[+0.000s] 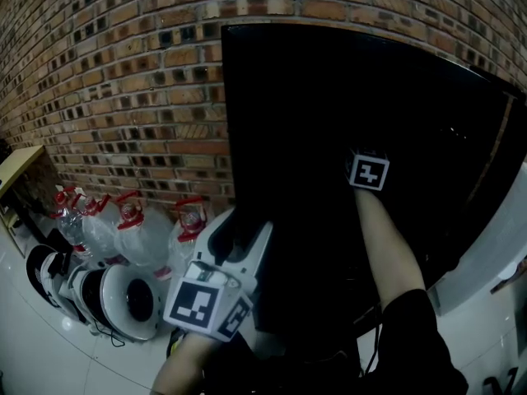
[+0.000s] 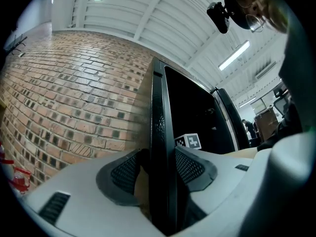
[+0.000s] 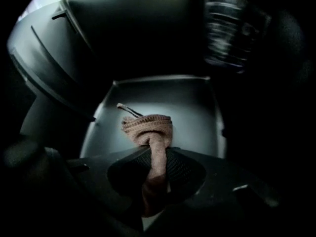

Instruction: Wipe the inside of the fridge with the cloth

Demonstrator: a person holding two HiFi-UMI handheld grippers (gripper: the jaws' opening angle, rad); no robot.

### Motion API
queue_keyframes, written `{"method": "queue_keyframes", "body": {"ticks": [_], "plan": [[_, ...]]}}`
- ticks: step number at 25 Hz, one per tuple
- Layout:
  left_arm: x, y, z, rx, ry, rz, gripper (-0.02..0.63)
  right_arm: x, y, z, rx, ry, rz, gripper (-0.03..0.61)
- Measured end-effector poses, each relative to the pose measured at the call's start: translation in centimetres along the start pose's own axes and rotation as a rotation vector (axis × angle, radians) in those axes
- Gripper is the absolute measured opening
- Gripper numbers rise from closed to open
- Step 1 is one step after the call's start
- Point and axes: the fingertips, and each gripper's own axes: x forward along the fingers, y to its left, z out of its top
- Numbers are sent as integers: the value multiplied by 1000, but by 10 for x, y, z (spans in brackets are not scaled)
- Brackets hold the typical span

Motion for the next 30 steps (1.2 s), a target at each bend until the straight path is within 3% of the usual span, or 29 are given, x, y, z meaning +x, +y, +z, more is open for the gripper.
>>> {"method": "queue_keyframes", "body": {"ticks": [7, 12, 22, 25, 30], "plan": [[0, 0, -2, -7, -10, 10, 222, -8, -41, -11, -40, 26, -110, 80], [-2, 0, -1, -9, -13, 19, 222, -11, -54, -15, 43, 27, -142, 80], [-1, 0, -1, -11, -15, 27, 221, -17, -66, -17, 62, 80, -271, 80], [-2, 0, -2, -12, -16, 24, 221, -27, -53, -20, 103, 47, -173, 80], [-3, 0, -1, -13, -34, 33, 221, -39, 28, -34, 90, 16, 157, 80]]}}
